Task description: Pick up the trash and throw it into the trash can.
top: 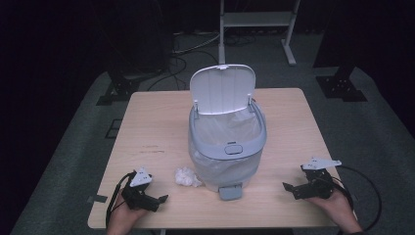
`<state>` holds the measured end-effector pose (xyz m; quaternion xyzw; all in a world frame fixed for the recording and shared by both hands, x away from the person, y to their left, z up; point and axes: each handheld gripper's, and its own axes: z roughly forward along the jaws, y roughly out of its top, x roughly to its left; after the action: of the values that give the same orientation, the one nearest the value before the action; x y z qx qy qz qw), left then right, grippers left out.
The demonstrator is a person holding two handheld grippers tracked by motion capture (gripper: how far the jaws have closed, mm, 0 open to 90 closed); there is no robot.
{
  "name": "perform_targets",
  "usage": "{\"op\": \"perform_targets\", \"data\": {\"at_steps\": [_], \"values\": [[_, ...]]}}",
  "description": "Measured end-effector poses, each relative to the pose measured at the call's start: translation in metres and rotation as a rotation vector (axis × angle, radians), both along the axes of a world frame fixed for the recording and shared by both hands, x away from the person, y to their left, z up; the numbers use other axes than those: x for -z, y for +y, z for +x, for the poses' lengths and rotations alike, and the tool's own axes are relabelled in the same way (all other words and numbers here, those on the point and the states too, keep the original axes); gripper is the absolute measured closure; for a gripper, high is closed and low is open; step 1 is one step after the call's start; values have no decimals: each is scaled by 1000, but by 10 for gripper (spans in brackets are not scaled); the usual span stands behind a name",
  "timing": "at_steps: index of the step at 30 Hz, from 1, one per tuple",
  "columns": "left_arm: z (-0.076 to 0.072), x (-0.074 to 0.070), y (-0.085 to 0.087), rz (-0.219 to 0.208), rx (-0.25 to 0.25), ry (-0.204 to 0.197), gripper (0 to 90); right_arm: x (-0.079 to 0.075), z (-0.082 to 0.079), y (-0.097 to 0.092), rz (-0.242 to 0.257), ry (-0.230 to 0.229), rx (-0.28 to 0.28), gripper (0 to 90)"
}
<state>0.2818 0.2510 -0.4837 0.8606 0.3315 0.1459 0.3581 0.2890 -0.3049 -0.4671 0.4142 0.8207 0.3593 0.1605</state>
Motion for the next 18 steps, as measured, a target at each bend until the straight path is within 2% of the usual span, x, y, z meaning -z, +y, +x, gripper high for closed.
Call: {"op": "perform_targets", "data": {"at_steps": [9,10,14,18], "values": [[0,0,-1,0,-7,0,0,13,4,-3,-29,24,15,4],[0,0,-1,0,-7,0,0,16,5,-3,-31,42,23,3],[0,0,-1,0,-7,0,0,19,5,-3,-48,26,23,0],[0,0,0,0,-5,2,0,21,4,-5,-31,3,30,0]]}}
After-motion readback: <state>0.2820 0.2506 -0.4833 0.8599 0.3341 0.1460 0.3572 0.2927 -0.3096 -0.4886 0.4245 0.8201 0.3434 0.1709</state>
